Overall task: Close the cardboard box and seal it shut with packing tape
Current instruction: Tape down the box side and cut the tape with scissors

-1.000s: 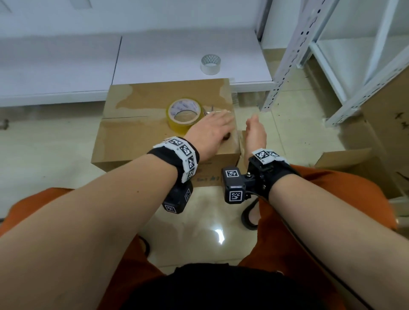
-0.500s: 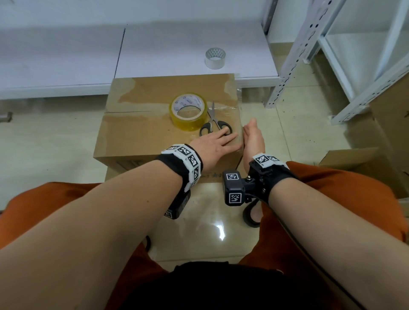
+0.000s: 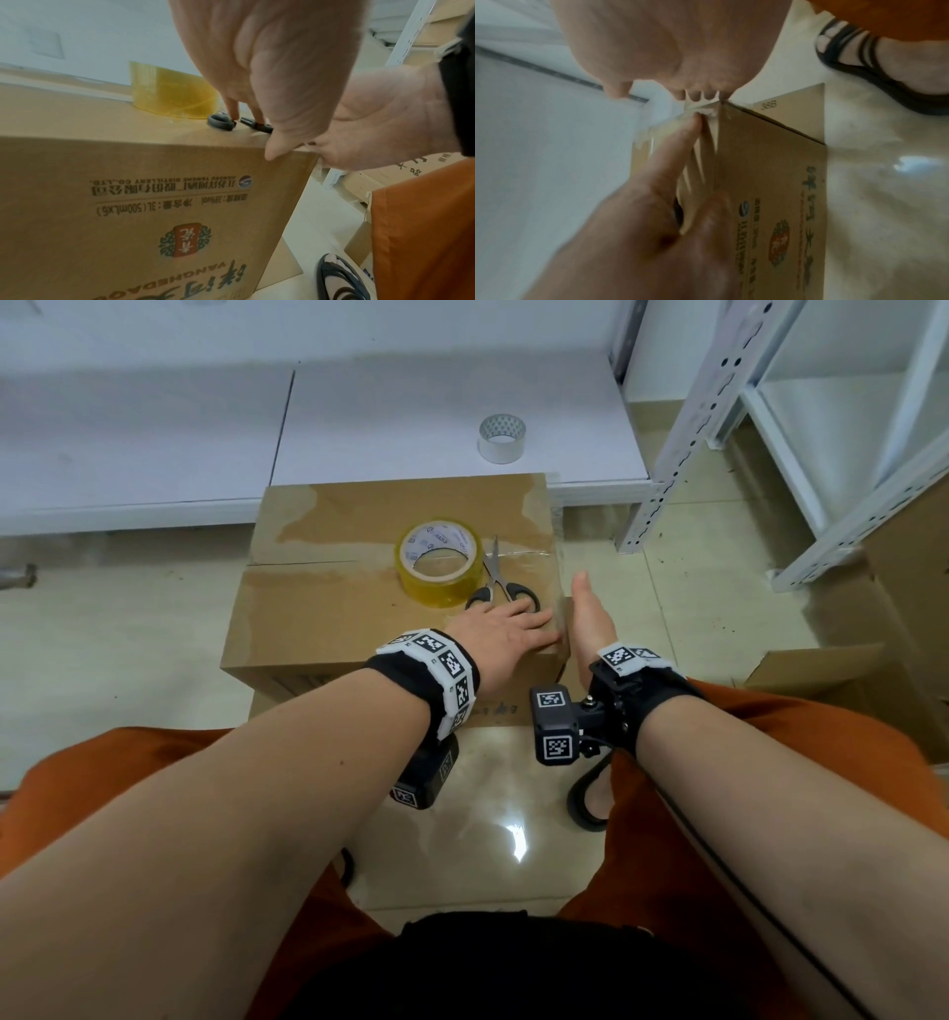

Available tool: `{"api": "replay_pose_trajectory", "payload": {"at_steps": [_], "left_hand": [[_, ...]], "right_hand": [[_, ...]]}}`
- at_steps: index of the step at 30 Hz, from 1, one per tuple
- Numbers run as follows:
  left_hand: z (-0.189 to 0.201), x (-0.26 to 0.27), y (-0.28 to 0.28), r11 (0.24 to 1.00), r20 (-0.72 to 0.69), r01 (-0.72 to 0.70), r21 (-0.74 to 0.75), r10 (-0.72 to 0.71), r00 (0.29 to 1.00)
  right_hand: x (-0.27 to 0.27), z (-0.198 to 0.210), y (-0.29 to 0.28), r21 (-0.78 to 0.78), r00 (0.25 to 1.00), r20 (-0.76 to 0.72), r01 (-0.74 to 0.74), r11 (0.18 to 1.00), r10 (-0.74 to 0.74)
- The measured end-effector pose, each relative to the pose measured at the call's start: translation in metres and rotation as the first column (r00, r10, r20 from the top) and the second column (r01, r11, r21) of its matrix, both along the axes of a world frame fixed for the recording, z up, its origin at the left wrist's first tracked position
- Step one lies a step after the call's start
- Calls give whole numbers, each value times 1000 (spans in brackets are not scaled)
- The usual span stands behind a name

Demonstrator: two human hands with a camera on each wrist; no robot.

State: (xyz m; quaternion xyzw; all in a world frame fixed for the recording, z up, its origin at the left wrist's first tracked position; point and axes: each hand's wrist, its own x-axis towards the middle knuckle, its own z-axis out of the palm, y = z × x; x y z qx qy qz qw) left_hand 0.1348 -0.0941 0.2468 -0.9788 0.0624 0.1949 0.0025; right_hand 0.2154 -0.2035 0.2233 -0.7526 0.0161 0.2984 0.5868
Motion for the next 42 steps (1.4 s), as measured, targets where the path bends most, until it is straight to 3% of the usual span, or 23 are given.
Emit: {"api": "replay_pose_trajectory", "payload": {"at_steps": [3, 8, 14, 17, 21, 23, 25, 27, 29, 33, 38, 42], "left_hand": [[2, 4, -1, 999, 70, -32, -7, 33, 997], [-1, 5, -1, 999, 76, -49, 4, 49, 996], [4, 6, 3, 997, 38, -78, -23, 79, 996], [8, 11, 3, 997, 45, -70, -24, 71, 996], [12, 17, 3, 999, 70, -40, -37, 42, 997], [14, 21, 4, 999, 72, -38, -37, 41, 997], [15, 26, 4, 999, 102, -47, -21, 49, 994], [17, 30, 5, 998, 160, -52, 30, 47, 986], [17, 37, 7, 996, 208, -66, 53, 53, 977], [20, 51, 14, 991, 163, -107, 81, 93, 982], [26, 69, 24, 986, 32, -136, 92, 134, 991], [32, 85, 25, 979, -28, -202, 15, 202, 979]], "right_hand": [[0, 7, 8, 61, 993, 117, 2, 998, -9], [17, -32, 15, 104, 997, 39, -67, 992, 64], [24, -35, 12, 70, 993, 42, -112, 991, 109], [39, -57, 14, 85, 989, -4, -145, 986, 145], [71, -92, 17, 66, 964, -181, -187, 980, 196], [76, -83, 19, 32, 955, -222, -194, 980, 196], [62, -40, 21, -33, 952, -231, -212, 977, 199], [43, 10, 24, -83, 962, -184, -221, 972, 203], [46, 26, 28, -106, 964, -108, -254, 961, 243], [64, 34, 39, -99, 955, -5, -295, 950, 296], [78, 22, 48, -89, 937, -53, -350, 933, 346], [85, 9, 53, -109, 933, -103, -356, 928, 346]]}}
